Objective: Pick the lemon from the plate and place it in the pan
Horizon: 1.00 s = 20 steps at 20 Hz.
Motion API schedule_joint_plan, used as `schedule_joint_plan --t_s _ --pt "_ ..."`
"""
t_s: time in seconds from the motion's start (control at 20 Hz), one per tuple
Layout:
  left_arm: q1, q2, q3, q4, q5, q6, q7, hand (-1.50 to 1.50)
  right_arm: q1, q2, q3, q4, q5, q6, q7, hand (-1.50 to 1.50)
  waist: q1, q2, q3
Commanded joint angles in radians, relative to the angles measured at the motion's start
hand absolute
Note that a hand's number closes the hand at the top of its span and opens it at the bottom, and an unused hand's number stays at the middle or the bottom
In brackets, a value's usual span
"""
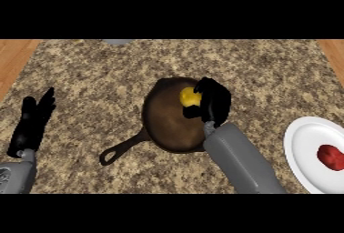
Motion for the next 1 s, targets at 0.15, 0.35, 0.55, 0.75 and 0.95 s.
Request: schedule_joint_plan --t_s 0.15,0.35,0.55,0.75,0.95 --pt "-0.015 0.011 -0.008 -0.03 -0.004 -0.022 0.012 0.0 -0.052 0.002 0.008 0.219 -0.316 -0.234 -0.187 1.5 0.045 0.012 0.003" --pt "-0.057 0.029 0.011 0.018 0.018 -0.058 0.006 0.0 -0.105 0.002 0.008 0.282 -0.494 -0.22 -0.293 -1.5 0.051 0.017 0.003" --pt "-0.062 -0.024 -0.018 0.055 -0.014 -0.018 -0.036 0.0 -0.136 0.002 0.019 0.35 -0.597 -0.269 -0.414 -1.5 0.055 0.022 0.002" --pt "-0.037 -0.037 -0.028 0.058 -0.019 -0.02 -0.056 0.0 -0.169 0.002 -0.021 0.371 -0.669 -0.319 -0.524 -1.5 0.057 0.021 0.003" --pt "-0.062 -0.024 -0.025 0.034 -0.023 -0.018 -0.021 0.0 -0.154 0.002 -0.011 0.338 -0.757 -0.427 -0.633 -1.5 0.062 0.016 0.004"
